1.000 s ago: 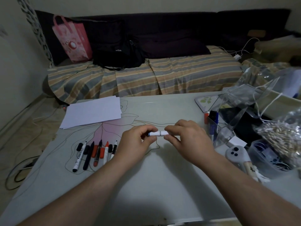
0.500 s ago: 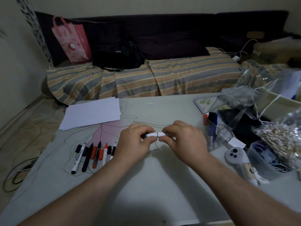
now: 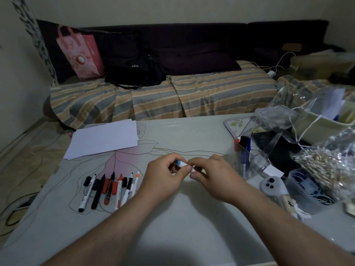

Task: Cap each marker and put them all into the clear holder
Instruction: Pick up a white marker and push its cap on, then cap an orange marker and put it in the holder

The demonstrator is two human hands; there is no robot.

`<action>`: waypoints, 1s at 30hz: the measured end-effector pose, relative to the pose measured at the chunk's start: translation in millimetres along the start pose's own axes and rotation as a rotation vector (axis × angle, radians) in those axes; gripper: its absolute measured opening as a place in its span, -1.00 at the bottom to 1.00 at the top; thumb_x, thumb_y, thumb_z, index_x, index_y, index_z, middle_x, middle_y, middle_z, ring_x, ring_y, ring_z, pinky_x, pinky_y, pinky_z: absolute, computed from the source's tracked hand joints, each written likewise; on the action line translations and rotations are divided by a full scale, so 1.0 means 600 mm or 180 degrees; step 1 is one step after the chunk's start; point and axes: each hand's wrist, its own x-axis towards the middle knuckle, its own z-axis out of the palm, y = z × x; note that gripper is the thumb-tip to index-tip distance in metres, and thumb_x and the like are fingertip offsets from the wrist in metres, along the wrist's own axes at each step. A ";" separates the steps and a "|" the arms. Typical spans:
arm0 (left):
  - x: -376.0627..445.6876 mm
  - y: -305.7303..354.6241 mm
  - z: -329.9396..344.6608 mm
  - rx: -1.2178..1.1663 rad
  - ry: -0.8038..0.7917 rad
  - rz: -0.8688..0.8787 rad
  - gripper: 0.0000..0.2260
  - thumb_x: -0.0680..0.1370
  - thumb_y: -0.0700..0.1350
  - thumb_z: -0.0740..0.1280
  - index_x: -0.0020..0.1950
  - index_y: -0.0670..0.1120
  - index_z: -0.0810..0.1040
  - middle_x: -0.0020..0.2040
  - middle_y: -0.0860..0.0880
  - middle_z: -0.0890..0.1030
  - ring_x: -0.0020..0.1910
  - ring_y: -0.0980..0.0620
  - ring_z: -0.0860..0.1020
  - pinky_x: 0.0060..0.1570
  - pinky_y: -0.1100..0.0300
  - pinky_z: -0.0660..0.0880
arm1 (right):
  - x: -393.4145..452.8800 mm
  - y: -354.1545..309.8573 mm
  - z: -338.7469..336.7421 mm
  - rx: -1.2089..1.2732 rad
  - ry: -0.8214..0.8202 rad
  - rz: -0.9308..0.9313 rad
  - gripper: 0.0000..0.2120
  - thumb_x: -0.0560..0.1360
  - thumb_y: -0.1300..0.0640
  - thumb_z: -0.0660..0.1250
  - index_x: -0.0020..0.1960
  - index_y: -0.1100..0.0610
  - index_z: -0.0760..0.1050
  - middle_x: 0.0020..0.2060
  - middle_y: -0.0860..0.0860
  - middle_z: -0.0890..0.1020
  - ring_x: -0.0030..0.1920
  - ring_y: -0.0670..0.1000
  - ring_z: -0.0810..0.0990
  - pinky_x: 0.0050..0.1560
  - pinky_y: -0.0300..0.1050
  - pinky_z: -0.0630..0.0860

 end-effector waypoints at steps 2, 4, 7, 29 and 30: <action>-0.001 0.009 0.008 -0.0481 -0.0010 -0.0196 -0.83 0.50 -0.07 0.52 0.06 0.09 0.64 -0.22 0.08 0.65 -0.31 0.22 0.51 -0.19 0.42 0.46 | 0.000 0.008 -0.023 -0.0045 0.0256 -0.0022 -0.90 0.59 -0.06 0.34 0.06 -0.08 0.55 -0.19 -0.13 0.62 -0.09 0.00 0.49 -0.03 0.01 0.48; 0.000 0.013 0.018 -0.0683 -0.0091 -0.0258 -0.77 0.52 -0.08 0.50 0.14 0.09 0.61 -0.20 0.11 0.65 -0.32 0.22 0.50 -0.15 0.36 0.50 | 0.001 0.025 -0.059 0.0110 0.1004 0.0157 -0.92 0.56 0.01 0.38 -0.06 0.01 0.54 -0.22 -0.08 0.59 -0.20 -0.03 0.52 -0.14 -0.04 0.45; -0.003 0.011 0.038 -0.0264 -0.0393 -0.0056 -0.78 0.51 -0.03 0.46 0.14 0.12 0.62 -0.11 0.17 0.65 -0.15 0.19 0.57 -0.04 0.25 0.52 | -0.006 0.048 -0.126 0.0210 0.2011 0.0492 -0.93 0.58 0.05 0.36 0.03 0.01 0.59 -0.13 -0.07 0.60 -0.19 -0.02 0.56 -0.11 -0.04 0.48; -0.001 -0.045 0.044 0.1300 -0.1445 0.0350 -0.83 0.54 -0.01 0.32 0.07 0.15 0.65 0.10 0.16 0.61 0.18 0.07 0.47 0.29 0.10 0.41 | -0.008 0.112 -0.098 -0.0688 0.1199 0.1553 -0.58 0.64 0.08 0.14 0.48 -0.09 0.40 0.38 0.06 0.51 0.25 0.25 0.53 0.08 0.12 0.50; 0.005 -0.053 0.029 0.1352 -0.1385 0.0277 -0.81 0.55 -0.07 0.31 0.07 0.15 0.66 0.09 0.14 0.62 0.16 0.05 0.48 0.26 0.09 0.43 | -0.005 0.098 -0.094 -0.0692 0.1309 0.1459 -0.58 0.64 0.07 0.16 0.49 -0.08 0.41 0.38 0.04 0.49 0.25 0.23 0.53 0.09 0.11 0.50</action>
